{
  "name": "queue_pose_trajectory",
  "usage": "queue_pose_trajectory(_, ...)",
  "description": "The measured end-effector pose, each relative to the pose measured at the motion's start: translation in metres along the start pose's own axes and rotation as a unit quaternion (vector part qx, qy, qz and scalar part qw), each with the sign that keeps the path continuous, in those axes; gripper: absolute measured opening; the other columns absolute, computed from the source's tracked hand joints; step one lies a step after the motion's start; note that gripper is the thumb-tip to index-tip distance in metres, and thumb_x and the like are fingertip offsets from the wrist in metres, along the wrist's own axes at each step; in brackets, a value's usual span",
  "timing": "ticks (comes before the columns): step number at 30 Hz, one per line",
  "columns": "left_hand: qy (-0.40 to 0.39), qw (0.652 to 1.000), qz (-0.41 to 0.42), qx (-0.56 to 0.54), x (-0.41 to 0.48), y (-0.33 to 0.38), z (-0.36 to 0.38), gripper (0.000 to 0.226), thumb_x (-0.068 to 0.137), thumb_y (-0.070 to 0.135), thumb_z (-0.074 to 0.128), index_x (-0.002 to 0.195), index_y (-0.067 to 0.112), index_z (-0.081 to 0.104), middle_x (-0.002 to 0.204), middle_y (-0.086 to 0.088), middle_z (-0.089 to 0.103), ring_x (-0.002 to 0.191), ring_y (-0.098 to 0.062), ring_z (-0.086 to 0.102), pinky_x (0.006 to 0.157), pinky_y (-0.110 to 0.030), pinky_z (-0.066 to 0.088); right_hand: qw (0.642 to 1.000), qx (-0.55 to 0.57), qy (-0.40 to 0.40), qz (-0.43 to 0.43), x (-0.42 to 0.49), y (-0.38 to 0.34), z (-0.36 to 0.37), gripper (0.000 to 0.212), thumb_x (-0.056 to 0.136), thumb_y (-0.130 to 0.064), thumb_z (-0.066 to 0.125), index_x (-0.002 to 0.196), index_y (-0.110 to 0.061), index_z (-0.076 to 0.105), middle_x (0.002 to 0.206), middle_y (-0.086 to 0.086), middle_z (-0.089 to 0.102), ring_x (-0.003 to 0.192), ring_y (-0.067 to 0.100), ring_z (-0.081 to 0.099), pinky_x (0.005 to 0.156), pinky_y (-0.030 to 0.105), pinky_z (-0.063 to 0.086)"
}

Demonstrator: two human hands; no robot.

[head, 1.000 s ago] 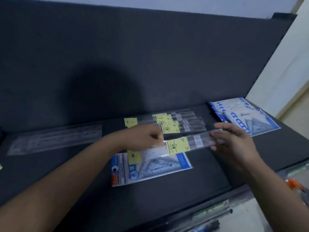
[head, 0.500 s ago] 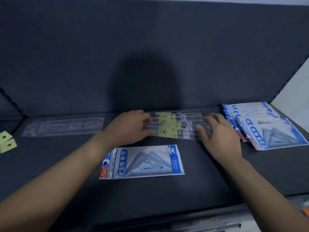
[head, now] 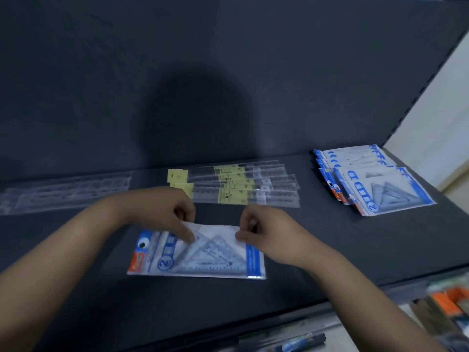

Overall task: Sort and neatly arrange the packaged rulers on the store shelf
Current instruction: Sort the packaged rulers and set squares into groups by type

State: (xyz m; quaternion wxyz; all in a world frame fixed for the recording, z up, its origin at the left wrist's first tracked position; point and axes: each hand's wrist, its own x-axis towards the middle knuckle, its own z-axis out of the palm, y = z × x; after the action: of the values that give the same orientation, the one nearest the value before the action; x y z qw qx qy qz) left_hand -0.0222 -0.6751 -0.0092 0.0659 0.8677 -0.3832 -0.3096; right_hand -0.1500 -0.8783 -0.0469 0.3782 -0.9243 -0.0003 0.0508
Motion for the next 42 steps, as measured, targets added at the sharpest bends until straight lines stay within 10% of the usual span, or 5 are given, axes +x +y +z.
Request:
queue_pose_trajectory(6,0.036,0.99,0.085,-0.11,0.028,0.072,-0.026,0.018,0.09,0.032,0.065,0.087,0.014,0.061,0.087,-0.011,0.069,0.074,-0.021,0.064,0.071,-0.044,0.051,0.995,0.038,0.096,0.006,-0.04,0.038,-0.072,0.008,0.09,-0.018,0.061,0.098,-0.02,0.06,0.073,-0.009,0.055,0.067,0.001,0.05,0.067,0.021,0.04)
queue_pose_trajectory(13,0.127,0.957,0.11,-0.237,0.112,0.211,0.002,0.008,0.089,0.02,0.068,0.091,0.015,0.062,0.093,-0.007,0.074,0.074,-0.012,0.069,0.066,-0.027,0.055,0.972,0.093,0.218,-0.003,-0.09,0.147,-0.185,0.007,0.084,-0.013,0.069,0.079,-0.018,0.067,0.078,-0.01,0.065,0.065,0.014,0.058,0.063,0.026,0.046)
queue_pose_trajectory(16,0.212,0.953,0.081,-0.2,0.154,0.257,0.017,0.018,0.082,0.03,0.076,0.086,0.019,0.061,0.086,-0.001,0.068,0.054,0.008,0.054,0.05,-0.006,0.038,0.969,0.074,0.234,0.006,-0.102,0.201,-0.222,0.007,0.081,-0.017,0.074,0.079,-0.019,0.068,0.075,0.004,0.067,0.059,0.033,0.057,0.057,0.029,0.042)
queue_pose_trajectory(26,0.342,0.934,-0.095,0.049,0.171,0.289,0.04,0.048,0.08,0.049,0.068,0.114,0.019,0.053,0.109,0.004,0.061,0.097,-0.019,0.053,0.077,-0.026,0.03,0.961,-0.204,0.187,0.006,-0.08,0.25,-0.241,0.025,0.088,-0.032,0.063,0.108,-0.017,0.064,0.109,0.006,0.063,0.095,0.022,0.055,0.077,0.031,0.041)
queue_pose_trajectory(42,0.324,0.826,-0.44,0.136,-0.128,0.144,0.121,0.088,0.079,0.082,0.015,0.139,0.022,0.039,0.141,0.002,0.047,0.128,-0.021,0.042,0.104,-0.036,0.029,0.943,-0.182,-0.054,-0.274,-0.052,-0.002,-0.047,0.058,0.092,-0.059,0.038,0.143,-0.033,0.032,0.152,-0.015,0.025,0.128,0.007,0.042,0.094,0.024,0.036)
